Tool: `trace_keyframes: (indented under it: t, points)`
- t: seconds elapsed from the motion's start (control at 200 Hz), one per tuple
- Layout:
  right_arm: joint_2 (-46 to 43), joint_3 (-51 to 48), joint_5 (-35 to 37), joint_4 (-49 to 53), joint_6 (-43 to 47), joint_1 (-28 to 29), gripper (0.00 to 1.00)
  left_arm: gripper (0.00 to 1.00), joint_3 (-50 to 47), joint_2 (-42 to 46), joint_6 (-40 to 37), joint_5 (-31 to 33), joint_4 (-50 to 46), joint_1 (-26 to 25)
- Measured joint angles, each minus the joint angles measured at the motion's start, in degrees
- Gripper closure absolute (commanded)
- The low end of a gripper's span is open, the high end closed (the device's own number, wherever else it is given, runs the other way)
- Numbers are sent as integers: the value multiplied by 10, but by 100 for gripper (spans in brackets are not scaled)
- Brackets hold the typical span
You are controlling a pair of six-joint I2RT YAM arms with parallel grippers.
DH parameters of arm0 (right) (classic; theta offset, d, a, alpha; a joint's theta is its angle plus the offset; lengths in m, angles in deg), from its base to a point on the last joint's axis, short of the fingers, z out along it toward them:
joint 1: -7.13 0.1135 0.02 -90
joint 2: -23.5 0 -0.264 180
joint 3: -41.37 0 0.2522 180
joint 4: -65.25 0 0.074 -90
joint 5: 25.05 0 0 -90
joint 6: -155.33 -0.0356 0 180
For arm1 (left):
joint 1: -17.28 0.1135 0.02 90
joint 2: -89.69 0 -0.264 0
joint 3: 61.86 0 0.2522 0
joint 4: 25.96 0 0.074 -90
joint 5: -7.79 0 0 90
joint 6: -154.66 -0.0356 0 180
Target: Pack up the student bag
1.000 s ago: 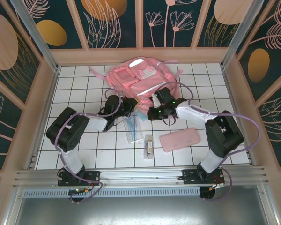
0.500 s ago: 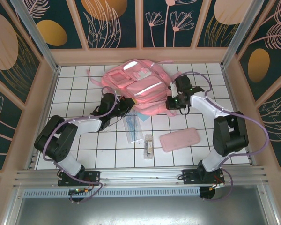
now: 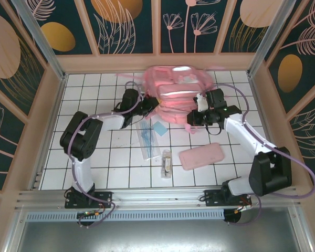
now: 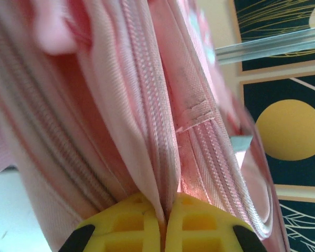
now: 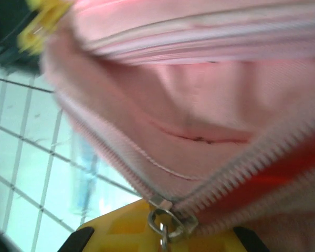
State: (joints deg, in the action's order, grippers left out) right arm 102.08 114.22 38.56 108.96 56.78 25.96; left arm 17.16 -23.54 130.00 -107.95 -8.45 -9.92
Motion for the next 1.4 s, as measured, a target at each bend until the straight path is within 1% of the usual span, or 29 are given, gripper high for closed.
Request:
trace_keyframes:
  t: [0.13, 0.17, 0.245, 0.285, 0.34, 0.35, 0.36, 0.39, 0.41, 0.42, 0.445, 0.54, 0.605, 0.69, 0.765, 0.835, 0.976, 1.026, 1.066, 1.101, 1.111, 1.121, 1.141, 1.186, 1.281, 1.401]
  points:
    - [-10, 0, -40, -6, -21, 33, 100, 99, 82, -34, -17, 1, -13, -3]
    - [-7, 0, -51, -12, -27, 40, 100, 84, 97, -39, -22, 2, -18, -5]
    - [9, 0, -68, -30, -36, 45, 100, 49, 113, -46, -30, 13, -26, -7]
    - [26, 0, -73, -45, -41, 47, 100, 40, 114, -47, -30, 21, -28, -7]
    - [59, 0, -79, -67, -46, 49, 100, 33, 113, -47, -34, 29, -35, -6]
    - [65, 0, -81, -70, -49, 49, 100, 27, 113, -47, -33, 31, -35, -6]
    - [72, 0, -82, -74, -50, 49, 100, 25, 112, -47, -33, 33, -37, -5]
    - [91, 1, -85, -84, -54, 50, 100, 23, 106, -43, -34, 40, -41, -5]
    - [104, 1, -88, -92, -57, 51, 100, 10, 97, -38, -38, 42, -45, -5]
    - [108, 1, -89, -95, -58, 52, 100, 7, 94, -37, -36, 44, -46, -5]
    - [123, 1, -93, -103, -61, 52, 100, 5, 79, -27, -39, 48, -51, -5]
    - [161, 3, -103, -136, -82, 53, 100, 4, 2, 27, -31, 59, -63, -5]
    - [170, 7, -113, -157, -96, 53, 100, 3, -58, 73, -18, 65, -62, -5]
    - [173, 14, -124, -183, -115, 55, 100, 3, -136, 129, 14, 68, -37, -7]
    - [175, 25, -130, -199, -128, 60, 100, 4, -175, 144, 45, 67, -11, -11]
    - [176, 33, -132, -210, -134, 71, 100, 4, -178, 133, 70, 67, 4, -19]
    - [175, 30, -126, -217, -147, 96, 100, 6, -127, 78, 98, 67, 29, -39]
    - [170, 21, -125, -223, -154, 101, 100, 11, -102, 54, 105, 69, 35, -44]
    - [163, 11, -122, -226, -160, 105, 100, 21, -88, 37, 113, 69, 42, -47]
    - [155, 0, -120, -228, -165, 107, 100, 44, -81, 23, 122, 69, 52, -49]
    - [153, -3, -119, -229, -168, 107, 100, 48, -80, 17, 131, 70, 57, -50]
    - [151, -6, -118, -229, -172, 107, 100, 57, -79, 13, 131, 70, 61, -50]
    - [147, -12, -113, -231, -176, 107, 100, 71, -78, 5, 136, 68, 68, -50]
    - [140, -23, -100, -233, -185, 106, 100, 100, -77, -12, 143, 64, 88, -52]
    - [132, -42, -72, -219, -195, 105, 100, 100, -77, -34, 152, 56, 126, -63]
    - [102, -62, -45, -169, -191, 96, 100, 100, -76, -34, 144, 54, 133, -66]
